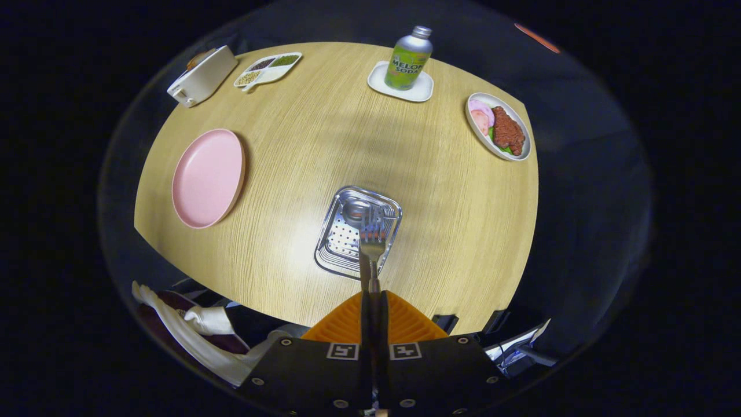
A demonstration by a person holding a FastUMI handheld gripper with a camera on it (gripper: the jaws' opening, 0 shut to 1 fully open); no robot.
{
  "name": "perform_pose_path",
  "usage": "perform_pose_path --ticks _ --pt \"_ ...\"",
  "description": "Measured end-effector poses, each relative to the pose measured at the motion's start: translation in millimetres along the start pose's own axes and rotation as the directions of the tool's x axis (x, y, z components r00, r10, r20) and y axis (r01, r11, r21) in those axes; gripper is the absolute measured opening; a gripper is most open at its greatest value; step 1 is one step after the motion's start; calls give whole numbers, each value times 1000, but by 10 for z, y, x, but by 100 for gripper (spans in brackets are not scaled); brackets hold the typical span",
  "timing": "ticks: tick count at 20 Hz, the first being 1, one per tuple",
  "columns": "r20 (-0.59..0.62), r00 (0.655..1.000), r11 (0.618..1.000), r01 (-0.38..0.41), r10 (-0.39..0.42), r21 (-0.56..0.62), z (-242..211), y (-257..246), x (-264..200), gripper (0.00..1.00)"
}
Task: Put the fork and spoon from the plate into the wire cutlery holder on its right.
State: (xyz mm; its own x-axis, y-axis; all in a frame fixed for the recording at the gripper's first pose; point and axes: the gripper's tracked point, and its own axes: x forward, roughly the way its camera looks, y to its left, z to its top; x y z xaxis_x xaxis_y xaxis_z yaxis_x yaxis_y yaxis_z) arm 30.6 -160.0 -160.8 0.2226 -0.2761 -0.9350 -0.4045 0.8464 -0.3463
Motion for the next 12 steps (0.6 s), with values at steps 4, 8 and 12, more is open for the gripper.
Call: perform_pose_path --ticks 4,8,12 --pt "-58 998 999 -1 -2 -50 90 52 72 5" --pt "-66 998 998 -2 -2 -56 164 68 114 10" --pt "-5 1000 1000 -5 5 -28 253 72 60 18"
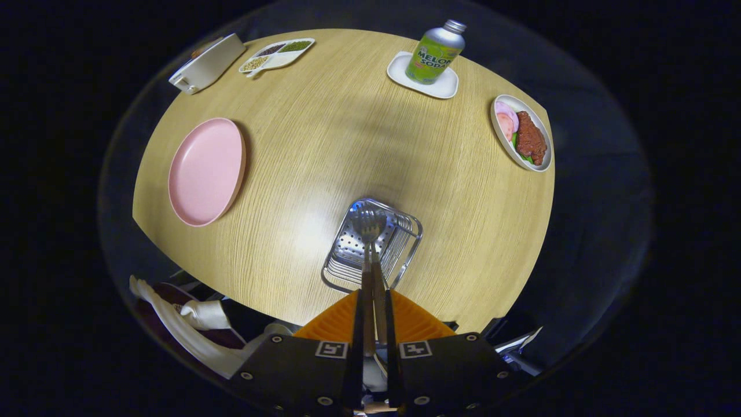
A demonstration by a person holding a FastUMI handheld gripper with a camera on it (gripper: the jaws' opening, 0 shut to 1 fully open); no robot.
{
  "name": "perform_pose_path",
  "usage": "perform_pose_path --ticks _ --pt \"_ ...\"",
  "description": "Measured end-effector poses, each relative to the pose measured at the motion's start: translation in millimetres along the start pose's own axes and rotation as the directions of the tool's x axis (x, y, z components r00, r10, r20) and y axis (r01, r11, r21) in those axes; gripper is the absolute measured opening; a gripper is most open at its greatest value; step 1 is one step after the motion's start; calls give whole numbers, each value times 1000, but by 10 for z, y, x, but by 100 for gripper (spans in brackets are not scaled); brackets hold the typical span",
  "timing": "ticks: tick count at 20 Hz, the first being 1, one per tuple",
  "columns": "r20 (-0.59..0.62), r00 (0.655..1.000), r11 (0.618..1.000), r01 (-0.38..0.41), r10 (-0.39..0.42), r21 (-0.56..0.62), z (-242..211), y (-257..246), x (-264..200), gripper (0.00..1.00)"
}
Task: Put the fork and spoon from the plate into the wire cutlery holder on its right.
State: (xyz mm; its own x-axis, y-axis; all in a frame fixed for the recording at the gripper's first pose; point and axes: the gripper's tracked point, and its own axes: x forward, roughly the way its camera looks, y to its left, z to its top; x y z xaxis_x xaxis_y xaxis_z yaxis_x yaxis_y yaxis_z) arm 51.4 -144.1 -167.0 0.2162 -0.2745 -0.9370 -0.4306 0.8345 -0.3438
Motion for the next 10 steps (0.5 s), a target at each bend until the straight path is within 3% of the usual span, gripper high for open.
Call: perform_pose_path --ticks 1,4,5,6,7,10 --pt "34 999 1000 -1 0 22 38 -5 -32 22" --pt "160 987 993 5 -24 119 126 -74 -131 66" --pt "231 971 988 26 -62 155 216 -127 -189 75" --pt "300 950 982 35 -90 184 311 -131 -270 94" --pt "359 928 977 22 -99 211 368 -106 -336 100" --pt "518 851 959 -68 -89 276 464 20 -564 100"
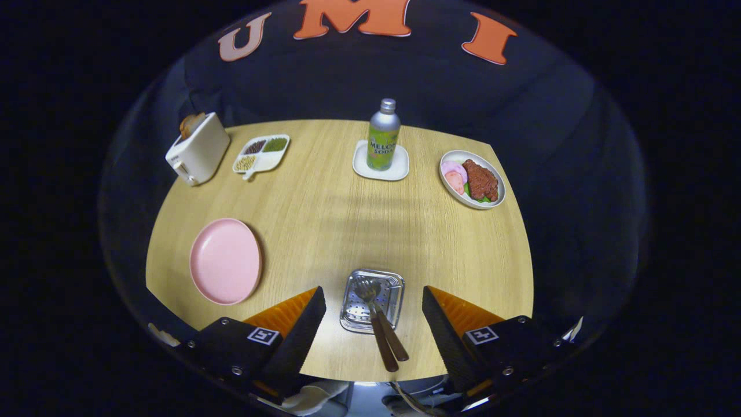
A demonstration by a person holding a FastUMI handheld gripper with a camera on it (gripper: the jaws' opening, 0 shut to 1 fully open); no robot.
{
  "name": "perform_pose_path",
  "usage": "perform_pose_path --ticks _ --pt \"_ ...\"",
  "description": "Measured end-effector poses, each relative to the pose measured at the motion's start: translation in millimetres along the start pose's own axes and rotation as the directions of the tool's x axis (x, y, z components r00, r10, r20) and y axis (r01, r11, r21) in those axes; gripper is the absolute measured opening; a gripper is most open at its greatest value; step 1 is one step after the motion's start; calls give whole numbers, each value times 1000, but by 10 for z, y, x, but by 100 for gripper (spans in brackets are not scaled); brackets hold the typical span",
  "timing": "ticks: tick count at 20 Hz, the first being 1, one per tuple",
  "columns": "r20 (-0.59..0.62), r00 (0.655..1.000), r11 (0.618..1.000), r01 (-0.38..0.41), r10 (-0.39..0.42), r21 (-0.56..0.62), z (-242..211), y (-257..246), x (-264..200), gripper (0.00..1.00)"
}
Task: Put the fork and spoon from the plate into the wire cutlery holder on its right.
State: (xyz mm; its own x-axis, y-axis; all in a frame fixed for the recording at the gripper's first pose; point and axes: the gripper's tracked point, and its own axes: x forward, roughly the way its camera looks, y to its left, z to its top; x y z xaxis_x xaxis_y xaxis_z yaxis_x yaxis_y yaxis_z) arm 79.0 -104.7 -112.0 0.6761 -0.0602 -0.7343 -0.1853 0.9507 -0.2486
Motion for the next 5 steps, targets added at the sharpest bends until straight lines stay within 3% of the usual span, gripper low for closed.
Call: perform_pose_path --ticks 5 --pt "193 981 992 9 -33 124 128 -203 -327 100"
